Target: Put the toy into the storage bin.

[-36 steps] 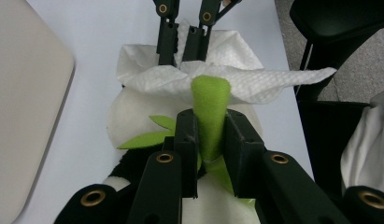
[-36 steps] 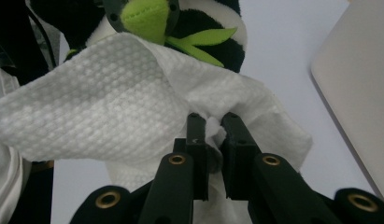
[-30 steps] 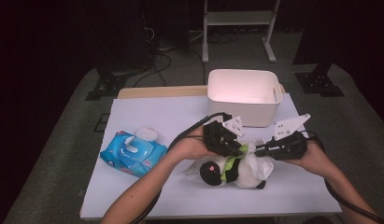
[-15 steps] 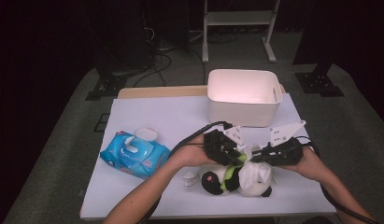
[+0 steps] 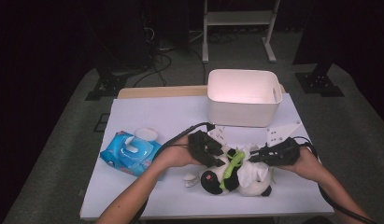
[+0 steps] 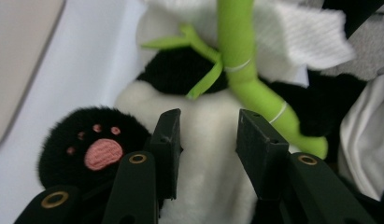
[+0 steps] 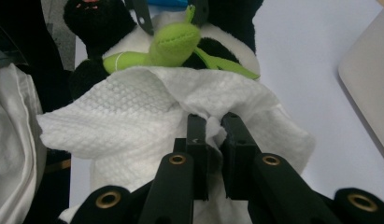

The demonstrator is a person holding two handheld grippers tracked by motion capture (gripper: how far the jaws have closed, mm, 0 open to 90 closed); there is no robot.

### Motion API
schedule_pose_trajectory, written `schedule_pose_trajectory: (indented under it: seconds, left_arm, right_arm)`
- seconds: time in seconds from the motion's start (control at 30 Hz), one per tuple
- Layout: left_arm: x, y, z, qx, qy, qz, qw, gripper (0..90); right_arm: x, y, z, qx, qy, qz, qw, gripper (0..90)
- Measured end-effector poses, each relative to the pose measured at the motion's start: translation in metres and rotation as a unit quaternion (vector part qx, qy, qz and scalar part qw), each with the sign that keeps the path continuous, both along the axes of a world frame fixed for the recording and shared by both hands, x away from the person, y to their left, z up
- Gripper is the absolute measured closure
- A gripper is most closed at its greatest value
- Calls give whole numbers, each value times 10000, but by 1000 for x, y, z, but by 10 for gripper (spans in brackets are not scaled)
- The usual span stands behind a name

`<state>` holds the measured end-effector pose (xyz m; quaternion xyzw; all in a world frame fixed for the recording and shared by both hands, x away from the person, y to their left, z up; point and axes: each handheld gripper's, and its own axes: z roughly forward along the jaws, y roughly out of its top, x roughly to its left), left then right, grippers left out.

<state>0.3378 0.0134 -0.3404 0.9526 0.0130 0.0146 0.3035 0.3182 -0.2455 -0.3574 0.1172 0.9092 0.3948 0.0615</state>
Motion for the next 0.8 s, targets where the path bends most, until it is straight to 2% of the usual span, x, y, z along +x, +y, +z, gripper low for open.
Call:
schedule_pose_trajectory:
  seconds: [0.1,0.27,0.33,0.4,0.5,0.63,0.8]
  left_arm:
    - [1,-1,-1,16,3,17,10000,590]
    - [-2,-5,-5,253,-121,0,9996,591]
    - [-2,-5,-6,242,-98,13,9997,591]
    - [-2,-5,-7,253,-70,11,9997,590]
    - [-2,-4,-8,235,-42,13,9997,590]
    - [-2,-4,-9,207,-19,21,9998,589]
    - [-4,-3,-10,225,-13,-1,9997,590]
  right_arm:
    - [0,1,1,-71,-54,-3,10000,821]
    - [0,-8,1,-74,4,-51,10000,821]
    - [-1,-15,-2,-103,60,-120,9999,820]
    - [-3,-24,-5,-24,127,-200,9997,820]
    - [-7,-36,-11,-148,196,-352,9991,821]
    - [-8,-51,-17,-121,355,-523,9979,820]
    - [-5,-45,-14,0,323,-442,9985,821]
